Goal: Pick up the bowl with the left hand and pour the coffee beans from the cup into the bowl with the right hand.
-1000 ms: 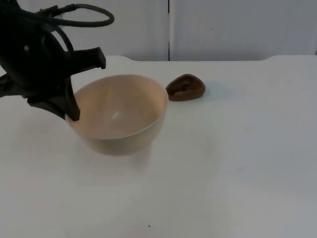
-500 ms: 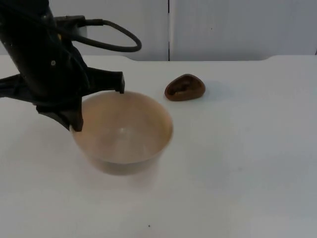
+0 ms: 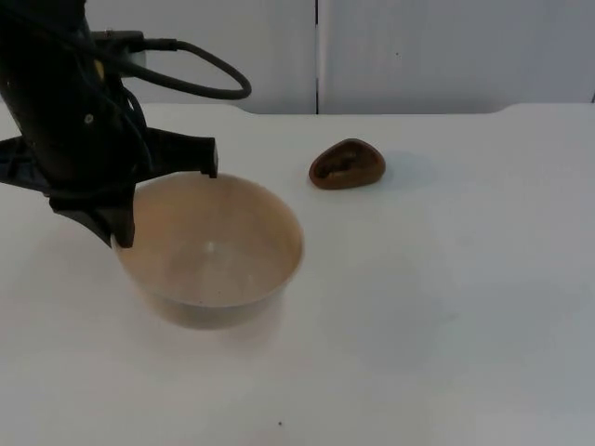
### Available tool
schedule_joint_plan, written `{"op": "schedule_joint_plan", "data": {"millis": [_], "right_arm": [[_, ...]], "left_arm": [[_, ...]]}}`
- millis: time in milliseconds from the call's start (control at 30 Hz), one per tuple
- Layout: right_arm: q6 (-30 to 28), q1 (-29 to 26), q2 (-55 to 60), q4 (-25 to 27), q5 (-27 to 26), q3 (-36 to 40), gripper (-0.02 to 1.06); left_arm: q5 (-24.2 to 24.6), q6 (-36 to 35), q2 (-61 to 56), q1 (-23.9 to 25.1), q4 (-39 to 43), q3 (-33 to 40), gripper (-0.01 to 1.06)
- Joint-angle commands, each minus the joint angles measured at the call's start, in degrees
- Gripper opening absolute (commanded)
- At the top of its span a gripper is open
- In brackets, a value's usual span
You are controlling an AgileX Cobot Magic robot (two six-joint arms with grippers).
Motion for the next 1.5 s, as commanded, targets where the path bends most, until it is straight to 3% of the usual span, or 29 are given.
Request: {"op": "schedule_joint_plan", "data": {"millis": [0,367,700,1233,1467], "right_arm": [[-0.7,-0.3,-0.2,0.7,-0.8,-0.2,1.05],[-0.7,-0.3,9.6,1.2,-3.9,-4.9,1.05],[-0.6,-0.3,25.7,1.3,-16.2,-13.2,1.05],[-0.6,-0.3,53.2,2.0,-8.2,-34.8,1.05],[-3.3,0.6,61.9,4.9,-7.1,-39.5,1.05]], "left_arm": [[-0.1,-0.7,-0.6,-0.3,0.5,-0.1,0.0],[0.2,-0.7,-0.6,-0.3,0.4,-0.1,0.0],[0.1,-0.7,-0.6,-0.3,0.8,-0.1,0.0],[-0.1,-0.7,-0.6,-0.3,0.8,-0.1,0.0],[-0.2,-0.7,-0.6,-0.3,0.8,-0.1,0.0]]}}
